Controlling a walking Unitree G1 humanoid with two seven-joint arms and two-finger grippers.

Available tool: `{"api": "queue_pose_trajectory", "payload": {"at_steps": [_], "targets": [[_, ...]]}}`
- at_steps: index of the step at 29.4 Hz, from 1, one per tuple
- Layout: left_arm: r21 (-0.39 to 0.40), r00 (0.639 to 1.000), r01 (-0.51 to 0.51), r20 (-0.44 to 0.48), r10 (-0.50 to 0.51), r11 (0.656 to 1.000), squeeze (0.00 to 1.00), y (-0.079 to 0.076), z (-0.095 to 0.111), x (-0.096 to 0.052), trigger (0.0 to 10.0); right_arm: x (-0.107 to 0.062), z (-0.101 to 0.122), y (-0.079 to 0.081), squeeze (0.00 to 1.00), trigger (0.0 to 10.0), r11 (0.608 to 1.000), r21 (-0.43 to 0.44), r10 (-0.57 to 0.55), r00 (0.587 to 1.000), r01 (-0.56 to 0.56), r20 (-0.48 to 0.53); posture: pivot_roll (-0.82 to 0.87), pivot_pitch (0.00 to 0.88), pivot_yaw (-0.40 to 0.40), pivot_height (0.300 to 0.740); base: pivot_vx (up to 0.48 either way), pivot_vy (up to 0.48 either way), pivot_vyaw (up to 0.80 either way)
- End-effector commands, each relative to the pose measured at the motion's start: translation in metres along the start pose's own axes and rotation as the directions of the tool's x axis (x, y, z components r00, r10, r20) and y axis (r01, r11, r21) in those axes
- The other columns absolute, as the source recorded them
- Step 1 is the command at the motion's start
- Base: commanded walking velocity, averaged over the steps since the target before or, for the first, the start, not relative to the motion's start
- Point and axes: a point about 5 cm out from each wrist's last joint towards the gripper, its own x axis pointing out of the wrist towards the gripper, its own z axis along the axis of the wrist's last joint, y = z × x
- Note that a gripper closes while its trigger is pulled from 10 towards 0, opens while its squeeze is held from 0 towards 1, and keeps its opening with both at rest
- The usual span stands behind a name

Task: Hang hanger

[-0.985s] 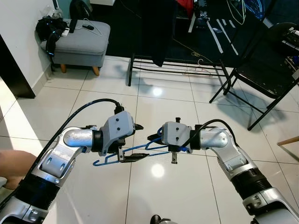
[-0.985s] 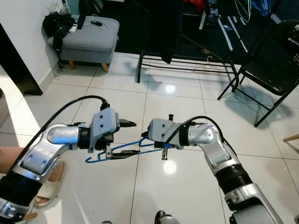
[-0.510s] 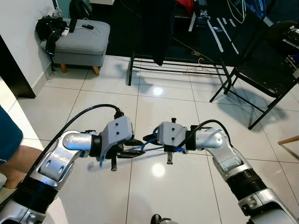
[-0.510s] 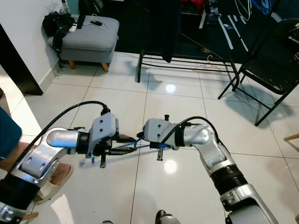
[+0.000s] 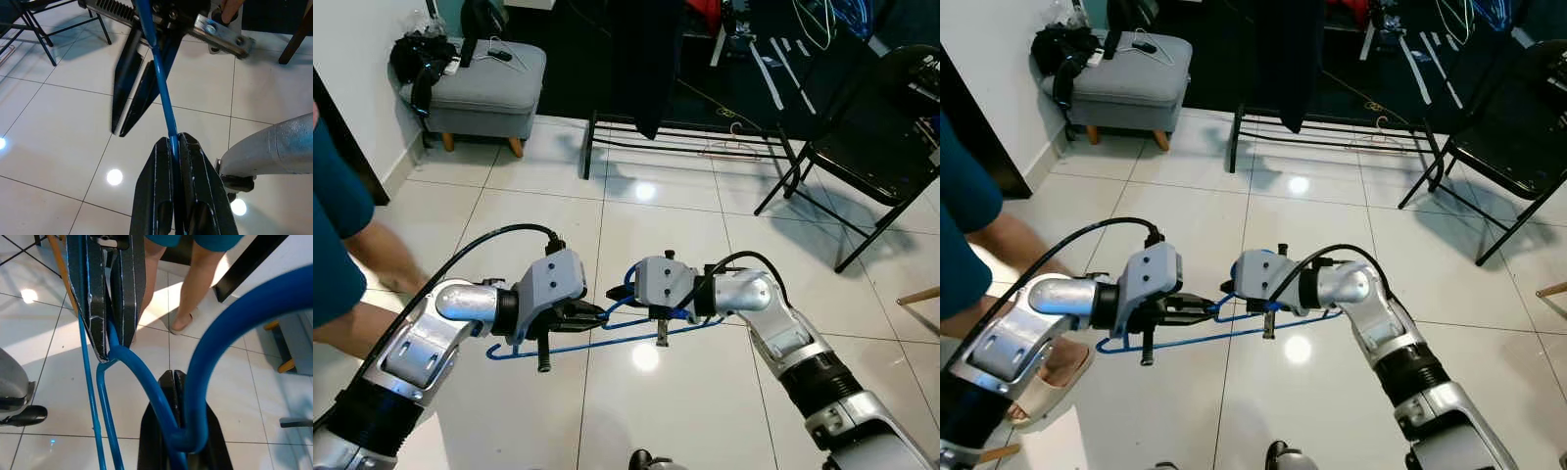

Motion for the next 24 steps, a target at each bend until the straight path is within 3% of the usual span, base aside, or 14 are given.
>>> {"api": "queue_pose_trajectory", "payload": {"at_steps": [1, 2, 6, 7, 16, 17, 18, 19, 20, 24], "targets": [[-0.004, 0.999, 0.050, -0.002, -0.050, 0.999, 0.00, -0.007, -0.001, -0.002, 0.0, -0.003, 0.000, -0.004, 0.54, 10.0, 0.999, 0.024, -0.025, 1.000, 0.025, 0.009, 0.01, 0.194, -0.079, 0.740, 0.000, 0.000, 0.00], [0.001, 0.999, 0.051, 0.004, -0.051, 0.999, 0.00, -0.006, 0.001, -0.003, 0.0, -0.004, 0.001, -0.005, 0.90, 10.0, 0.998, 0.045, -0.034, 0.999, 0.033, 0.020, 0.01, 0.194, -0.079, 0.740, 0.000, 0.000, 0.00], [0.003, 0.999, 0.054, 0.007, -0.054, 0.999, 0.00, -0.007, 0.002, -0.003, 0.0, -0.004, 0.001, -0.005, 0.90, 10.0, 0.998, 0.059, -0.039, 0.999, 0.037, 0.026, 0.01, 0.194, -0.079, 0.740, 0.000, 0.000, 0.00], [0.007, 0.999, 0.053, 0.012, -0.053, 0.999, 0.00, -0.007, 0.002, -0.002, 0.0, -0.005, 0.002, -0.005, 1.00, 10.0, 0.996, 0.083, -0.037, 0.998, 0.033, 0.042, 0.00, 0.183, -0.081, 0.740, 0.000, 0.000, 0.00], [0.015, 0.999, 0.049, 0.017, -0.050, 0.999, 0.00, -0.008, 0.003, -0.001, 0.0, -0.013, 0.010, -0.001, 1.00, 10.0, 0.987, 0.154, 0.031, 0.992, -0.050, 0.124, 0.00, 0.173, -0.084, 0.740, 0.000, 0.000, 0.00], [0.015, 0.999, 0.051, 0.014, -0.051, 0.999, 0.00, -0.008, 0.003, -0.001, 0.0, -0.016, 0.011, 0.002, 0.94, 10.0, 0.982, 0.167, 0.066, 0.989, -0.088, 0.133, 0.00, 0.170, -0.084, 0.740, 0.000, 0.000, 0.00], [0.015, 0.999, 0.051, 0.014, -0.051, 0.999, 0.00, -0.008, 0.003, -0.001, 0.0, -0.016, 0.011, 0.002, 0.94, 10.0, 0.982, 0.167, 0.066, 0.989, -0.088, 0.133, 0.00, 0.170, -0.084, 0.740, 0.000, 0.000, 0.00], [0.026, 0.999, 0.032, -0.004, -0.032, 0.999, 0.00, -0.006, 0.001, -0.002, 0.0, -0.025, 0.011, 0.004, 0.00, 10.0, 0.973, 0.193, 0.102, 0.986, -0.127, 0.136, -0.01, 0.165, -0.083, 0.740, 0.000, 0.000, 0.00], [0.032, 1.000, 0.014, -0.019, -0.014, 0.999, 0.00, -0.003, -0.001, -0.003, 0.0, -0.031, 0.012, 0.005, 0.00, 10.0, 0.964, 0.219, 0.122, 0.982, -0.151, 0.142, -0.01, 0.165, -0.083, 0.740, 0.000, 0.000, 0.00], [0.032, 1.000, 0.014, -0.019, -0.014, 0.999, 0.00, -0.003, -0.001, -0.003, 0.0, -0.031, 0.012, 0.005, 0.00, 10.0, 0.964, 0.219, 0.122, 0.982, -0.151, 0.142, -0.01, 0.165, -0.083, 0.740, 0.000, 0.000, 0.00]]}}
